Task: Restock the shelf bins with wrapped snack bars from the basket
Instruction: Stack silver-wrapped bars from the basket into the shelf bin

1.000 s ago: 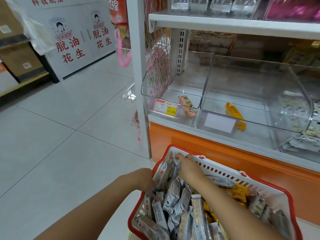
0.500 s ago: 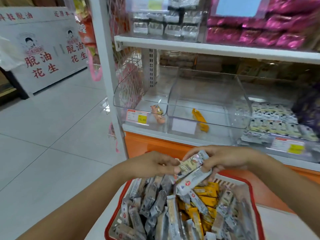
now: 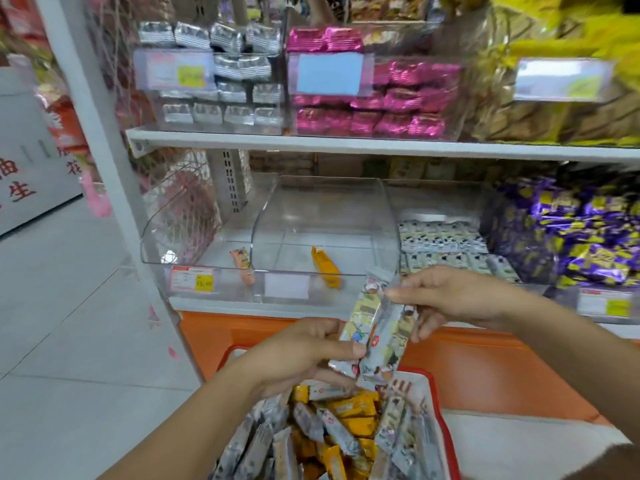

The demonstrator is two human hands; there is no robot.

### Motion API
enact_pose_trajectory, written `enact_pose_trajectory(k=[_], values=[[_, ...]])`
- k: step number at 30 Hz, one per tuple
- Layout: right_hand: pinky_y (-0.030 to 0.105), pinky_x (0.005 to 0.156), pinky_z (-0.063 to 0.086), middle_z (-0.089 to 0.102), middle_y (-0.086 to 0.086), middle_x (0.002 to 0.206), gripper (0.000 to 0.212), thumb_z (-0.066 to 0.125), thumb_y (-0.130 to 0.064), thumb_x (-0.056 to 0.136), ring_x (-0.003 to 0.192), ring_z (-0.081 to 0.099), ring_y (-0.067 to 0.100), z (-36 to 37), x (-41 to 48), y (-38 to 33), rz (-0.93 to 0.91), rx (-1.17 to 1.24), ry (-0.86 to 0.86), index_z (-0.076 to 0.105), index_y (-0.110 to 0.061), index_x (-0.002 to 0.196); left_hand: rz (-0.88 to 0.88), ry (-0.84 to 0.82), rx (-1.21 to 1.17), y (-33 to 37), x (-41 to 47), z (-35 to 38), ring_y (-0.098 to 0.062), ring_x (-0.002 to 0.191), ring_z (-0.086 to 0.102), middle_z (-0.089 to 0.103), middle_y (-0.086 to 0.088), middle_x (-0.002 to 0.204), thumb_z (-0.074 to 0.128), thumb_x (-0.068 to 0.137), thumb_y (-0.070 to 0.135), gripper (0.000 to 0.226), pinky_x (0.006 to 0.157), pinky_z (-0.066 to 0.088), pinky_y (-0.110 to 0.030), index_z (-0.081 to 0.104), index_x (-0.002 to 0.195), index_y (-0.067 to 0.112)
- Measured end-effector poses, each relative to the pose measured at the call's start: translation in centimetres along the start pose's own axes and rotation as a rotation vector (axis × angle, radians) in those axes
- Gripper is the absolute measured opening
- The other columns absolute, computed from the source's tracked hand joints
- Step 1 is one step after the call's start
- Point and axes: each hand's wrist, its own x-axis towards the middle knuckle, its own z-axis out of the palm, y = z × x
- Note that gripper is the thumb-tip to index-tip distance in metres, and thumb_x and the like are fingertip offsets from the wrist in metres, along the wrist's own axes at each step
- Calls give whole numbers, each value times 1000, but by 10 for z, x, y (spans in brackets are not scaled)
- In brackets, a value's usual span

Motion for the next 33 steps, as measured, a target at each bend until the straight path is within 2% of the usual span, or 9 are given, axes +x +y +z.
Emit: enact_pose_trajectory(k=[9, 11, 13, 15, 17, 19, 25, 29, 33], values=[[57, 81, 52, 73, 14, 76, 94, 62, -68, 60, 64, 73, 26, 6, 4, 7, 40, -211, 232, 55, 14, 107, -23, 64, 129, -2, 26, 22, -19, 105, 66, 71, -4, 110, 72, 82, 15, 33, 97, 49, -42, 65, 114, 17], [50, 77, 56, 73, 13, 83, 89, 62, -71, 57, 65, 72, 21, 2, 5, 11, 30, -263, 292, 58, 5, 103, -17, 86, 149, -1, 31, 23, -19, 98, 68, 72, -5, 105, 73, 81, 14, 29, 93, 52, -37, 68, 110, 12], [26, 68, 54, 66, -8, 104, 73, 66, -69, 57, 76, 65, 1, -1, 0, 7, -53, -429, 359, 55, -19, 109, -16, 117, 214, 4, 34, 21, -15, 83, 68, 73, -5, 96, 76, 78, 19, 32, 76, 51, -31, 68, 105, 4], [12, 86, 38, 38, -32, 128, 85, 74, -64, 59, 105, 41, -15, -3, -9, 3, -187, -704, 318, 36, -43, 132, -13, 139, 310, 10, 35, 16, -11, 72, 63, 71, -6, 87, 79, 75, 23, 34, 66, 46, -23, 69, 100, 3], [19, 103, 24, 13, -35, 142, 98, 78, -55, 67, 127, 11, -10, -3, -11, 5, -357, -977, 211, 15, -54, 142, -10, 118, 363, 15, 36, 10, -17, 81, 67, 74, -7, 93, 82, 69, 28, 37, 74, 50, -31, 72, 98, 8], [27, 108, 31, 7, -31, 149, 93, 74, -40, 78, 135, 4, 1, -1, -6, 9, -460, -1182, 148, 11, -53, 145, 5, 83, 396, 20, 37, 4, -19, 82, 68, 74, -5, 91, 82, 71, 27, 33, 74, 52, -33, 72, 96, 8], [22, 94, 37, 44, -14, 123, 68, 75, -28, 65, 124, 30, 10, -24, 6, 11, -603, -1231, 366, 46, -31, 127, 178, 167, 379, 42, 43, 1, -18, 91, 69, 74, -2, 96, 67, 76, 41, 38, 90, 50, -34, 71, 100, 11], [25, 82, 37, 41, -12, 110, 65, 79, -28, 67, 108, 44, 11, -65, 13, 12, -403, -912, 588, 49, -26, 124, 425, 625, 793, 47, 51, -15, -3, 116, 53, 59, 17, 123, 49, 94, 41, 36, 94, 40, -11, 59, 126, 27], [33, 77, 43, 50, 2, 115, 60, 80, -34, 71, 100, 54, 23, -114, 38, 23, -44, -777, 811, 49, -17, 119, 330, 660, 1121, 35, 61, -33, -14, 139, 32, 40, 1, 148, 46, 99, 24, 42, 106, 24, -17, 43, 141, 21]])
